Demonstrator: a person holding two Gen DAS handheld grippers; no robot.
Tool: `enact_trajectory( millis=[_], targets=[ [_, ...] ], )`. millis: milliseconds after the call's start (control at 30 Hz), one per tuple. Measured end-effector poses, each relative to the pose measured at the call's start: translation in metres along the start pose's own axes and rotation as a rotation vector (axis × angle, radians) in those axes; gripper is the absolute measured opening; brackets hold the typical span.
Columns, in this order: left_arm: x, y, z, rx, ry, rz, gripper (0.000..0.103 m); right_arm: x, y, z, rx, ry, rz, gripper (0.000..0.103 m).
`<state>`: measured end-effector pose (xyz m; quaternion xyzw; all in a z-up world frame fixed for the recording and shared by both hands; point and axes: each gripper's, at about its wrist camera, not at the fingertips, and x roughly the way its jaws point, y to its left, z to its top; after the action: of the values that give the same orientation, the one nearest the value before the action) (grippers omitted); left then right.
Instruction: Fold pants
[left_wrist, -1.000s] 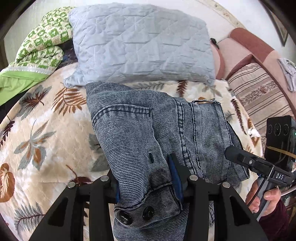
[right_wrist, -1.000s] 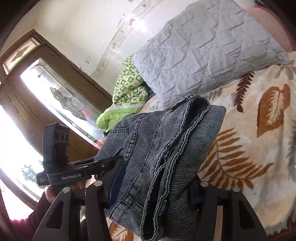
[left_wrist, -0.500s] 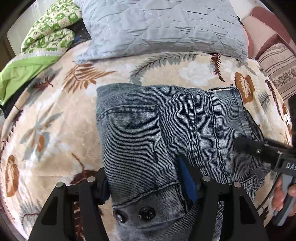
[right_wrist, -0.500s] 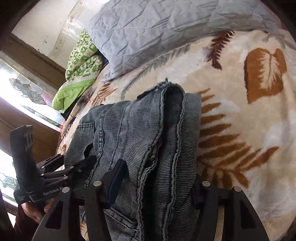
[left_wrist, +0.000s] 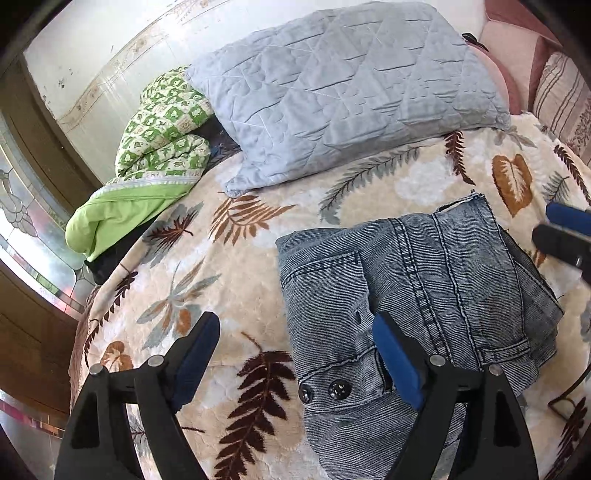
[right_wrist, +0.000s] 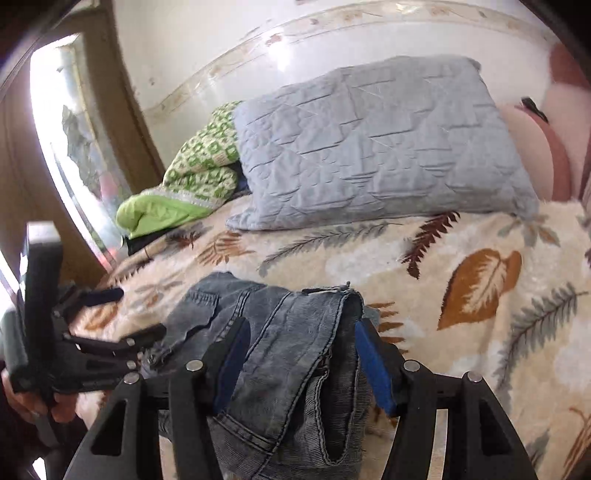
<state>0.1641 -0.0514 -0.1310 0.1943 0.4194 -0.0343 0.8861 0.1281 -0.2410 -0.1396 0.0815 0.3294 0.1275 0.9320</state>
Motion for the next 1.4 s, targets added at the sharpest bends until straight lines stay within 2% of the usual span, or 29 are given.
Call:
enact_trajectory(
  millis=[267, 433, 533, 600, 667, 767, 933, 1067, 1133, 1233, 1400],
  targets=[
    [0.010, -0.005, -0.008, 0.001, 0.021, 0.005, 0.085, 0.027, 0.011, -0.016, -0.051, 0.116, -0.008, 0.061],
    [0.035, -0.012, -0.019, -0.007, 0.082, -0.007, 0.088, 0.054, 0.007, -0.029, -0.043, 0.227, -0.024, 0.061],
    [0.044, -0.015, -0.028, -0.043, 0.074, 0.003, 0.093, 0.070, 0.005, -0.037, -0.030, 0.288, -0.026, 0.061],
    [0.047, -0.015, -0.031, -0.069, 0.061, -0.010, 0.098, 0.075, 0.001, -0.039, -0.003, 0.303, -0.014, 0.061],
    [0.053, -0.014, -0.034, -0.098, 0.077, -0.036, 0.099, 0.076, -0.003, -0.038, 0.019, 0.312, 0.002, 0.062],
    [0.054, -0.013, -0.039, -0.155, 0.057, -0.023, 0.103, 0.078, -0.006, -0.039, 0.027, 0.328, 0.013, 0.063],
    [0.048, -0.015, -0.050, -0.194, -0.002, 0.007, 0.103, 0.078, -0.008, -0.040, 0.023, 0.316, 0.024, 0.065],
    [0.038, -0.009, -0.040, -0.167, 0.074, -0.018, 0.103, 0.073, -0.008, -0.038, 0.036, 0.306, 0.021, 0.065],
    [0.026, -0.008, -0.037, -0.126, 0.074, 0.005, 0.103, 0.065, -0.008, -0.036, 0.060, 0.297, 0.022, 0.065],
    [-0.012, -0.005, -0.037, -0.092, -0.016, 0.070, 0.103, 0.044, -0.009, -0.031, 0.095, 0.235, 0.023, 0.065],
    [-0.072, 0.010, -0.036, -0.128, -0.118, 0.073, 0.103, -0.014, 0.005, -0.021, 0.044, 0.057, 0.011, 0.065]
  ],
)
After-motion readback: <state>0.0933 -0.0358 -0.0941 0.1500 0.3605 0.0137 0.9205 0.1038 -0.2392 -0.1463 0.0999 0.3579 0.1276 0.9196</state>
